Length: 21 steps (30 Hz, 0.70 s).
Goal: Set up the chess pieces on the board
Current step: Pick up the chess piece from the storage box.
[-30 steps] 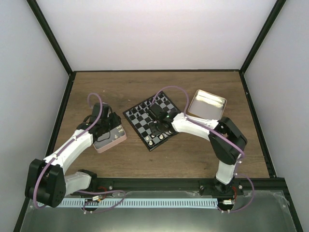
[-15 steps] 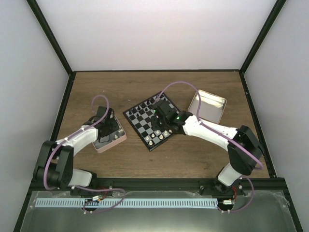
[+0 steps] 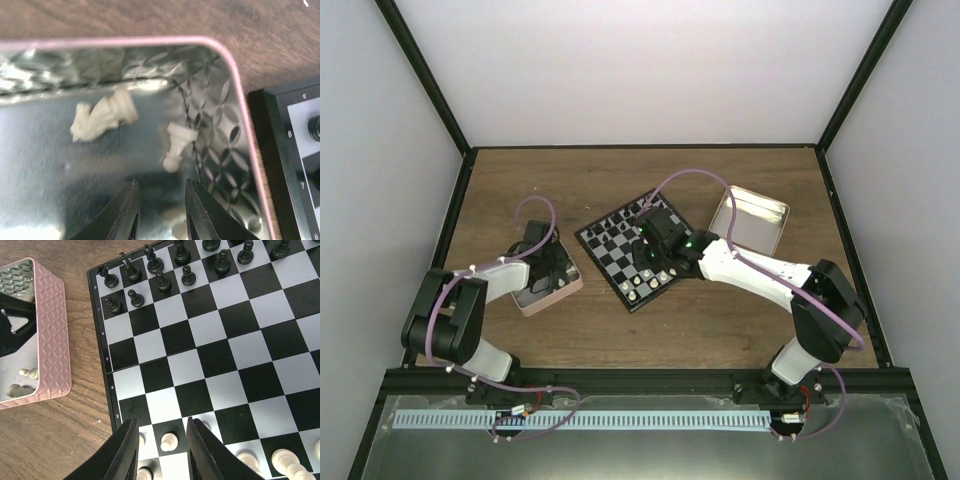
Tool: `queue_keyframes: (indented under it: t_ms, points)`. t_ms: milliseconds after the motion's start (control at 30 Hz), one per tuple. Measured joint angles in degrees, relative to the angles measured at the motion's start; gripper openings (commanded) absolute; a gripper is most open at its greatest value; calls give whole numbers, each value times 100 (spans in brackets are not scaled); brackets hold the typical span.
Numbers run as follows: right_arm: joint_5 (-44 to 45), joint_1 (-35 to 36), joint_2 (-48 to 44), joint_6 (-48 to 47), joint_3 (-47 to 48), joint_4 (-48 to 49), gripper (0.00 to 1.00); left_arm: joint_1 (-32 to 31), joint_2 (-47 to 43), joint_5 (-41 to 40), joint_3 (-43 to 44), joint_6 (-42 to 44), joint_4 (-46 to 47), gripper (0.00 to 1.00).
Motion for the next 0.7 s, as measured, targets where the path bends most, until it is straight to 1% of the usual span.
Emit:
queue_keyframes:
  t_ms: [167,333,533,700]
  points:
    - [-2,0,-7,11,-90,0,28,20,369,-162,302,459,83,26]
    - [-4,0,-9,11,-111,4,27,39,640,-221,529,813,144,19]
    - [-4,0,-9,11,-111,2,27,81,820,-264,658,973,232,6]
    - [-4,0,-11,15,-111,4,27,81,815,-306,662,968,254,4]
